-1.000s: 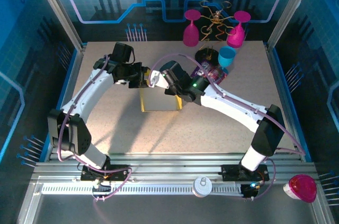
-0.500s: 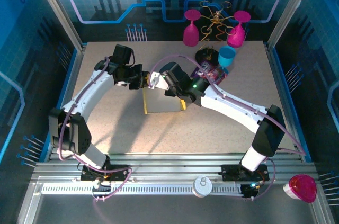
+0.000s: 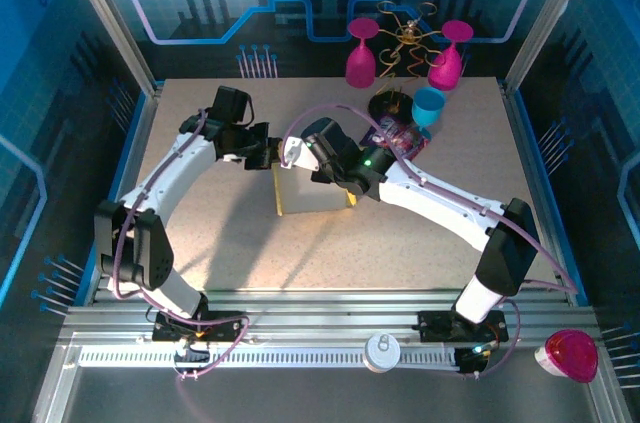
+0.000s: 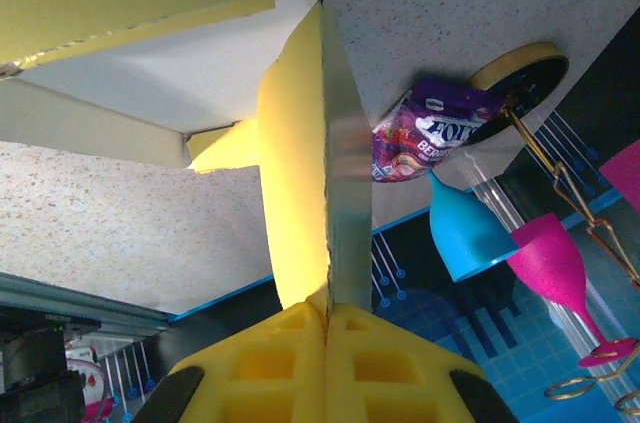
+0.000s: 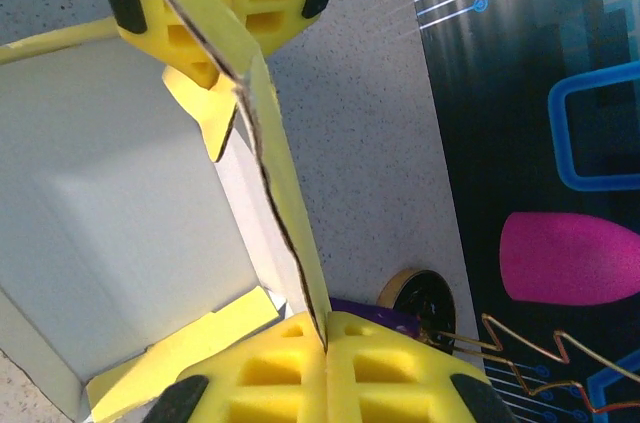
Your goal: Fold the paper box
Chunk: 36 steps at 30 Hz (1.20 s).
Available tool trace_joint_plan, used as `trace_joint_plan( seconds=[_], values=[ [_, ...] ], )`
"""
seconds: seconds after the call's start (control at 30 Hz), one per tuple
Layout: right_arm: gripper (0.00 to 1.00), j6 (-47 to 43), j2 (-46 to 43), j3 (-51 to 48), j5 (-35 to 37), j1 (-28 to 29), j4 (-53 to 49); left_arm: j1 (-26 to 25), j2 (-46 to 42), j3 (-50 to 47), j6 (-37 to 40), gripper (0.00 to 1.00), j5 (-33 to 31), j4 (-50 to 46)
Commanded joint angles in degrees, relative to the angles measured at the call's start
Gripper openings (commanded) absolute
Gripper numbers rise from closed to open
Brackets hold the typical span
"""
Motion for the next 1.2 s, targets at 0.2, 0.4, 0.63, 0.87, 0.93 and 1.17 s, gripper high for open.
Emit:
trace_joint_plan(
  seconds=[0.2,0.4,0.63,0.87,0.93,1.17],
  values=[
    [0.08,6.4,-0.6,2.5,-3.2,-0.5,-1.1,2.1,1.9,-3.3,5.0,0.00,4.6,5.2],
    [0.45,12.4,-1.3,4.9,-3.4,-2.5,-3.0,3.2,2.5,-4.3,7.5,0.00,6.3,7.1],
    [0.67,30.2,-7.8,4.7,-11.5,-11.5,-4.8,5.5,4.4,-4.3,14.0,0.00,9.2,8.4],
    [0.74,60.9,-9.8,1.4,-30.4,-30.2,-9.1,6.6,5.9,-5.5,16.4,0.00,12.5,12.5],
    [0.71,69.4,-8.7,0.1,-36.6,-35.1,-9.4,6.8,6.1,-5.0,17.6,0.00,12.9,11.7],
    [0.60,83.0,1.7,2.9,-52.5,-41.1,-13.3,7.6,7.9,-3.8,21.8,0.00,17.6,11.9]
  ],
)
